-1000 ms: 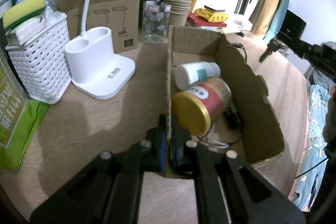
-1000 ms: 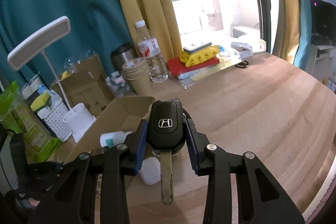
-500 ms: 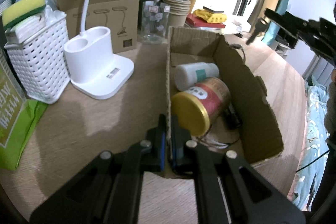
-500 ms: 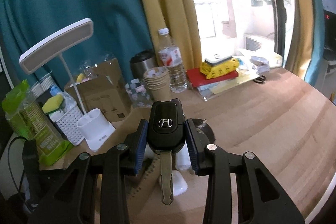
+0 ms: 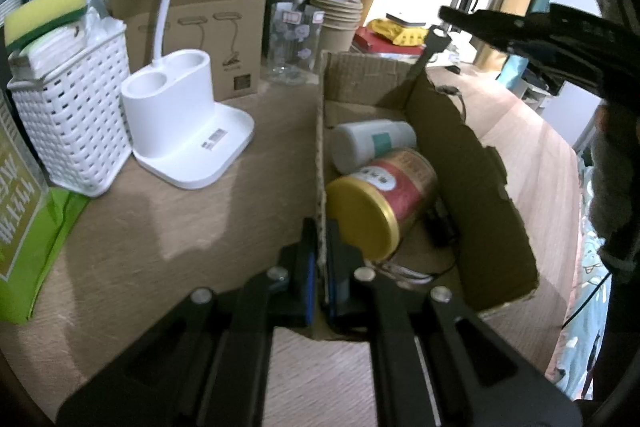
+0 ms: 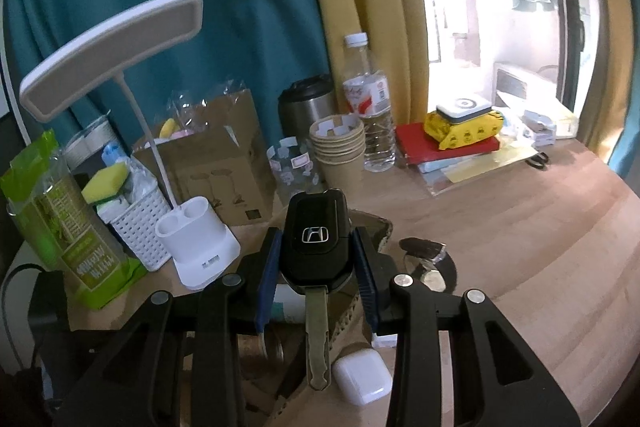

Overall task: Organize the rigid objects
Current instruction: 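Lift the car key with the right gripper and release it into the box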

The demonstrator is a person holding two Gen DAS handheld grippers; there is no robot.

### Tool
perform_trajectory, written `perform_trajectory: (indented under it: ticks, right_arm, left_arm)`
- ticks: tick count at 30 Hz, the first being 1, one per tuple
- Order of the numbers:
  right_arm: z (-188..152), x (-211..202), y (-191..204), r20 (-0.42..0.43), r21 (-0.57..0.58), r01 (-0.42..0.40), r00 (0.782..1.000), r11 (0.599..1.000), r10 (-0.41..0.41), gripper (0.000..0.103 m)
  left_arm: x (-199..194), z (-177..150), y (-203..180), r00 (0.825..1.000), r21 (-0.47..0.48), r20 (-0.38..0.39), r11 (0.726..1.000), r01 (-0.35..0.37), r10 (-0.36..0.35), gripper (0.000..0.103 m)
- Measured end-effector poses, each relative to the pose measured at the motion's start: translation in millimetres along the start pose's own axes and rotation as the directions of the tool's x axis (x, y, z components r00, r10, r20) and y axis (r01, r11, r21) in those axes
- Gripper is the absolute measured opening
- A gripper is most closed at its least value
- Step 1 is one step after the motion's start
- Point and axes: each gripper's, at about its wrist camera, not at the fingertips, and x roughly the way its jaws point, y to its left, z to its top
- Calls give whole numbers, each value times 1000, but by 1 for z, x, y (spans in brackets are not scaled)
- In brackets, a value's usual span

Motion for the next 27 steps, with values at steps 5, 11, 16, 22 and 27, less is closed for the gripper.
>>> perform_trajectory:
  ticks: [5,11,16,22,27]
  right_arm:
    - [1,24,0,-47,-23,-17,999,1000,16,37]
    - [0,55,2,-114,-55,-24,993,998,18,37]
    - [-5,79,2,-175,-80,-17,985,997,3,37]
    - [-8,95,2,-208,-104,8,978,995,-30,37]
    - [-9,107,3,-240,-142,40,968,989,-73,37]
  left_arm:
    - [0,0,0,1000,-2,1,1000,1,-1,4]
    - [0,0,0,1000,-2,1,1000,1,-1,4]
    - [0,0,0,1000,-2,1,1000,2,-2,4]
    - [-1,-1,-2,1000,-4,2,1000,5,-5,4]
    - [-1,-1,-2,1000,-5,2,1000,6,-6,4]
